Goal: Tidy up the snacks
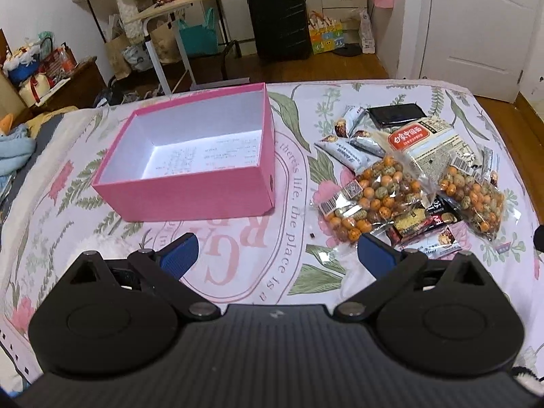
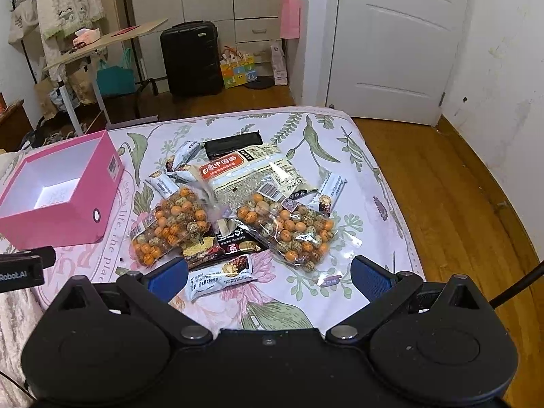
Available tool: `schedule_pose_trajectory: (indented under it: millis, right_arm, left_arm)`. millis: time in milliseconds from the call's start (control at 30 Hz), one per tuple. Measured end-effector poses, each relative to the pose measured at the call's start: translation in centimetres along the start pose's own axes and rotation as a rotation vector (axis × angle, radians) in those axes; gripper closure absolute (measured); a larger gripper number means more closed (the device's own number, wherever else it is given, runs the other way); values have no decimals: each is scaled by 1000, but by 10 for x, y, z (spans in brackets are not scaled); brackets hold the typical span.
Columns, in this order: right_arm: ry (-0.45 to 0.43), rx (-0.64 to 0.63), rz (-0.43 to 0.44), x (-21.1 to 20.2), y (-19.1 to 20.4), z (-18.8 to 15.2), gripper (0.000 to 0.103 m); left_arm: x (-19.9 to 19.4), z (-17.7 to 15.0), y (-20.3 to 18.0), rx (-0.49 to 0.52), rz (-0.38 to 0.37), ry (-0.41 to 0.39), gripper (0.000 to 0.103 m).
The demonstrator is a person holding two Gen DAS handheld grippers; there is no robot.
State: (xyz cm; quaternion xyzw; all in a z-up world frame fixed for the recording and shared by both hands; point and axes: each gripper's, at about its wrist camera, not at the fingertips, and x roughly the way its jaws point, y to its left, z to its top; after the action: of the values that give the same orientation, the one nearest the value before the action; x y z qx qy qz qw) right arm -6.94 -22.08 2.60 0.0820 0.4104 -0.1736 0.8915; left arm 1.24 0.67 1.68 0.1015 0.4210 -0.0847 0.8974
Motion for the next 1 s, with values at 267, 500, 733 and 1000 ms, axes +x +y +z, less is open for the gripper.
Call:
schedule_pose_trajectory:
  millis: [267,500,733,1000]
  right_arm:
    - [-7,2,14,-4,7,6,0]
    - [2,-11,15,-4,12,6,0]
    - [24,-3,7,-3,12,3,0]
    - [30,-6,-12,-3,10,-1,0]
  left_arm:
    - [-7,5,8,-3,-17,-4,1]
    - [-9,3,6,5,-66,26,1]
    - [-5,-1,6,7,-118,79,1]
    - [-5,-4,11,-1,-119,88,1]
